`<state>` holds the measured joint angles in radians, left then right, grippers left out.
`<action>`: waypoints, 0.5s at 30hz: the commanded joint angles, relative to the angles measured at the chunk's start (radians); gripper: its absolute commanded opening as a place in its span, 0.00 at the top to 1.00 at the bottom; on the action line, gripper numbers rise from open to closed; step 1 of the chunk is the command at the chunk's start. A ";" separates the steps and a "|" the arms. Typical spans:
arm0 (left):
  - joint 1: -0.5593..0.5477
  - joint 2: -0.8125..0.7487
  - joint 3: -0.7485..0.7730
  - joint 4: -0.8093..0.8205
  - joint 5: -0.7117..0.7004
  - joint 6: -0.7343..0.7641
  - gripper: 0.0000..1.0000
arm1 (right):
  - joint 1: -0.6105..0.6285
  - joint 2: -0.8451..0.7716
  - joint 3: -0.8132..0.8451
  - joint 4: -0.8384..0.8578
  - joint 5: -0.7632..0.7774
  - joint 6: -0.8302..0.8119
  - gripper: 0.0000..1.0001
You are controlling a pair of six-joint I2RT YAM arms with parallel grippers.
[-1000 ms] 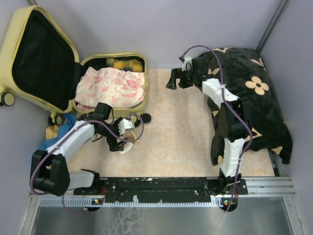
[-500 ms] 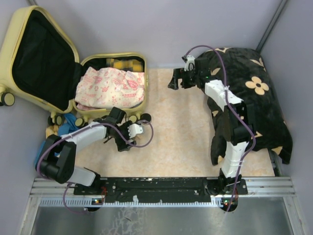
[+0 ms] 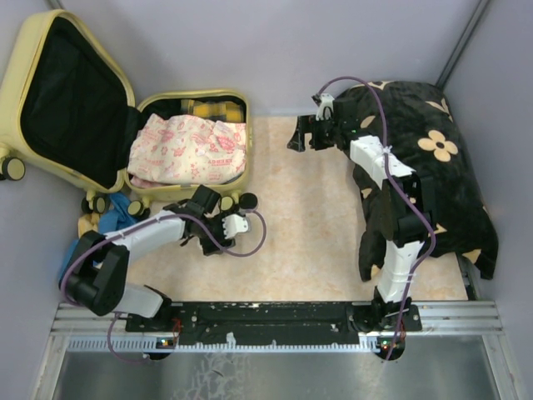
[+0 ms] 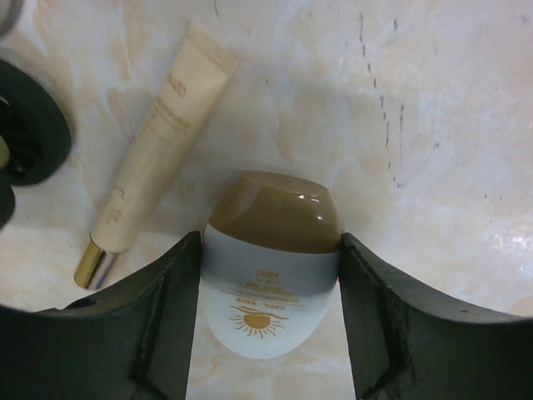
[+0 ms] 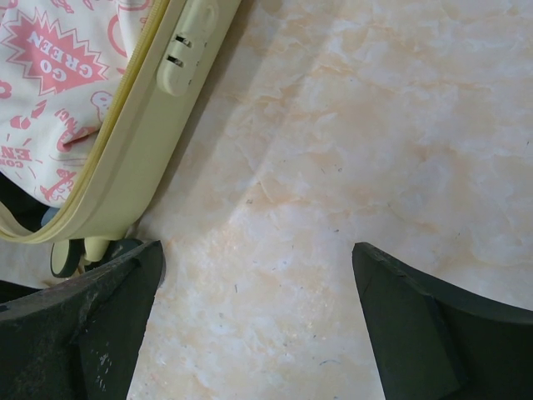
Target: Pack the luggage
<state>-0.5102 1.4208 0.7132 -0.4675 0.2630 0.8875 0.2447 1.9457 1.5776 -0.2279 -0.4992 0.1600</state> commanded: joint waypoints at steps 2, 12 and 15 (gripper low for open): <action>0.027 -0.066 0.061 -0.187 -0.004 -0.005 0.54 | -0.007 -0.017 0.040 0.039 -0.001 0.009 0.04; 0.272 -0.061 0.558 -0.375 0.221 -0.054 0.56 | -0.007 -0.001 0.049 0.047 -0.002 0.022 0.04; 0.373 0.084 0.766 -0.321 0.193 -0.166 0.57 | -0.007 -0.002 0.051 0.047 0.004 0.026 0.04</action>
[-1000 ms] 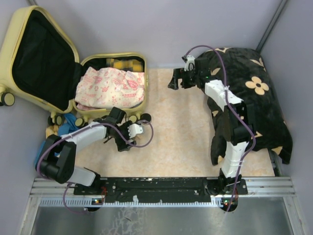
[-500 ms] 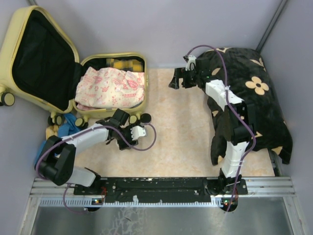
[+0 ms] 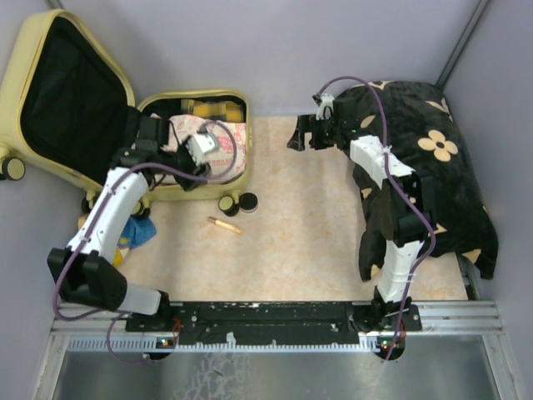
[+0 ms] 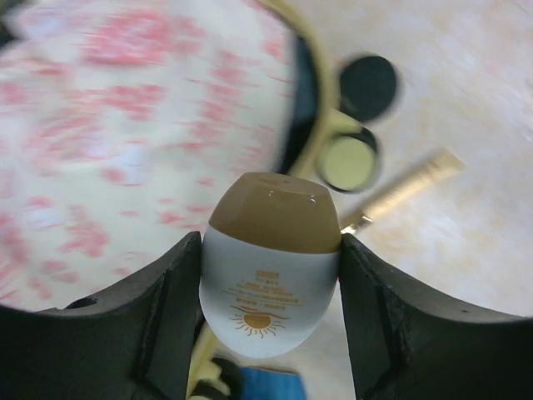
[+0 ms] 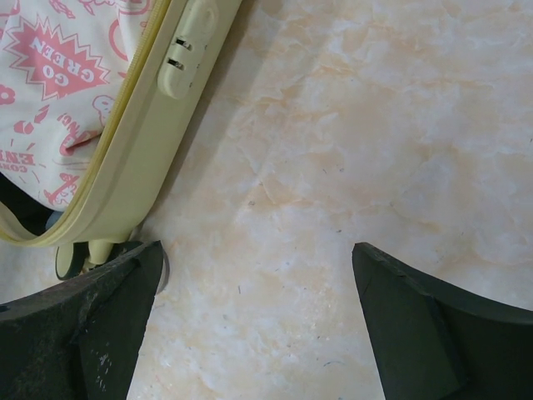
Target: Pack the luggage
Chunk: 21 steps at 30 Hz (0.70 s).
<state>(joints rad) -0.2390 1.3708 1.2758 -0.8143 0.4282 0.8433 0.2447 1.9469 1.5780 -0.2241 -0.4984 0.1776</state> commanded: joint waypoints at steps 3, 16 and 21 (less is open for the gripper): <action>0.183 0.328 0.470 0.032 -0.019 -0.269 0.58 | -0.007 0.001 0.061 0.037 0.009 0.007 0.04; 0.317 0.845 1.022 0.297 -0.224 -0.286 0.52 | -0.024 0.015 0.138 -0.054 0.062 -0.094 0.03; 0.357 0.913 1.015 0.401 -0.185 -0.353 0.51 | -0.025 0.024 0.147 -0.051 0.073 -0.092 0.03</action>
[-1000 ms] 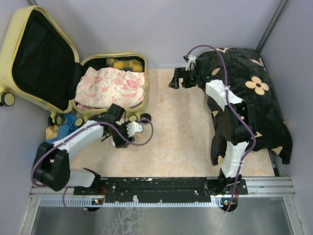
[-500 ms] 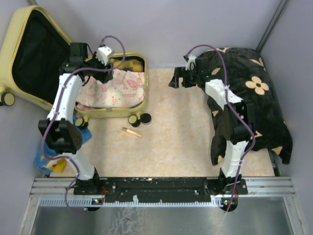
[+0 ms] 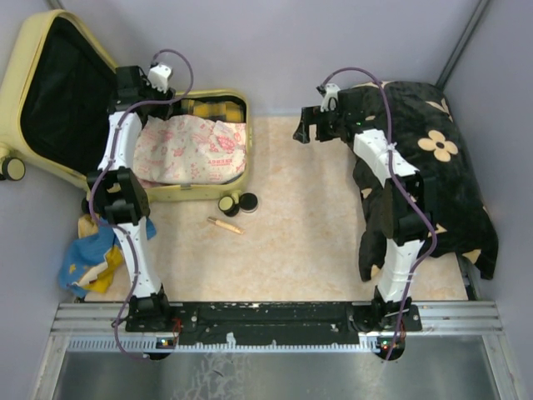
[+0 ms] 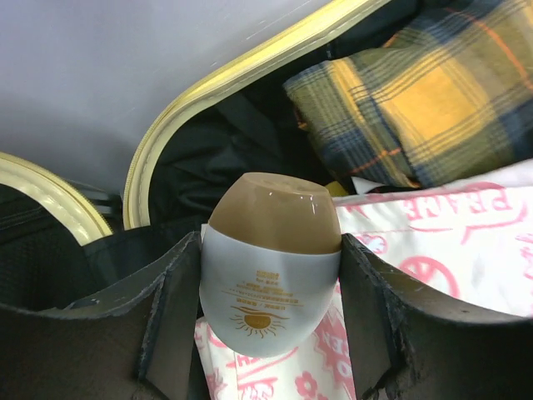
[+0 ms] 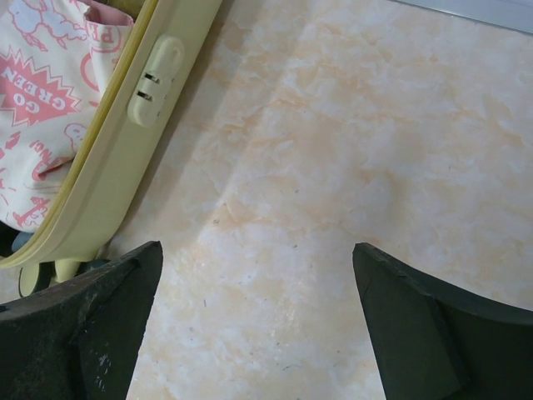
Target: Pack the luggage
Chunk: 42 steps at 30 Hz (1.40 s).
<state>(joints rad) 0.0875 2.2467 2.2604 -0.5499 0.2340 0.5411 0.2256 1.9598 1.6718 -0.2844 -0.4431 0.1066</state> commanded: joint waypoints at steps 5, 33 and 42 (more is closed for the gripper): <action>0.060 0.095 0.019 0.211 0.054 -0.133 0.49 | -0.002 0.017 0.052 0.017 0.026 -0.017 0.03; 0.105 -0.089 -0.166 0.210 0.136 -0.195 0.04 | 0.031 -0.043 -0.006 0.026 0.013 -0.020 0.02; 0.105 -0.409 -0.375 0.130 0.423 -0.080 0.04 | 0.013 -0.100 -0.075 0.051 -0.024 0.007 0.02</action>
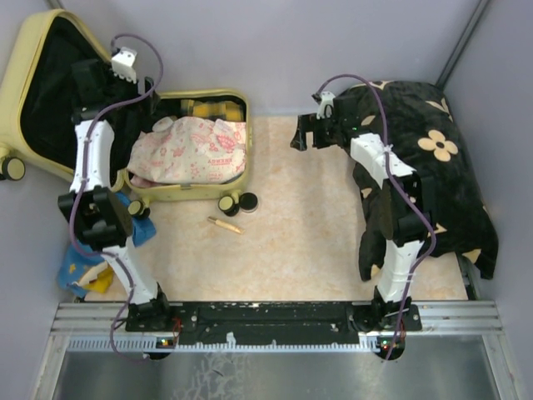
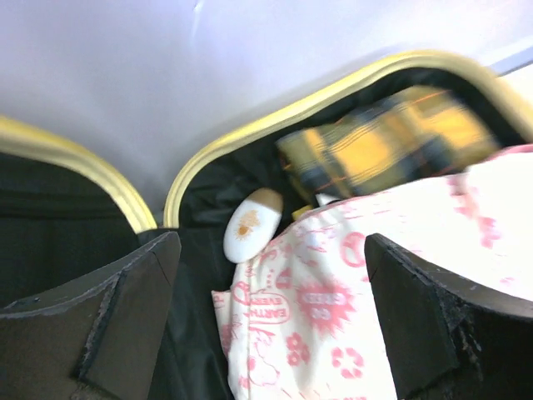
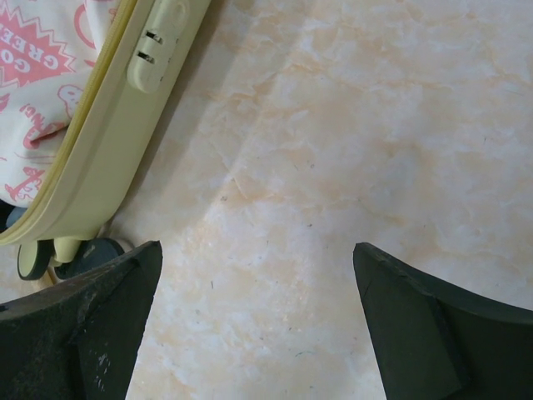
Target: Pack the luggage
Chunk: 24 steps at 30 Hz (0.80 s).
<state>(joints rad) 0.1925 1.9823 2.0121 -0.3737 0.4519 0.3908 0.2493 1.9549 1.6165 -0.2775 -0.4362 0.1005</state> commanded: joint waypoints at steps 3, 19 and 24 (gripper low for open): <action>-0.004 -0.251 -0.271 -0.085 0.294 0.138 0.03 | -0.022 -0.114 -0.050 0.051 -0.049 0.010 0.02; -0.205 -0.687 -0.849 -0.582 0.258 1.056 0.02 | -0.068 -0.170 -0.139 0.001 -0.168 -0.059 0.01; -0.319 -0.705 -0.988 -0.560 0.189 1.177 0.04 | -0.068 -0.167 -0.141 -0.031 -0.201 -0.065 0.01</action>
<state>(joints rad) -0.0631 1.2682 1.0962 -0.8970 0.7052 1.3716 0.1864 1.8503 1.4788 -0.3050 -0.5835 0.0589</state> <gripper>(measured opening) 0.971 0.990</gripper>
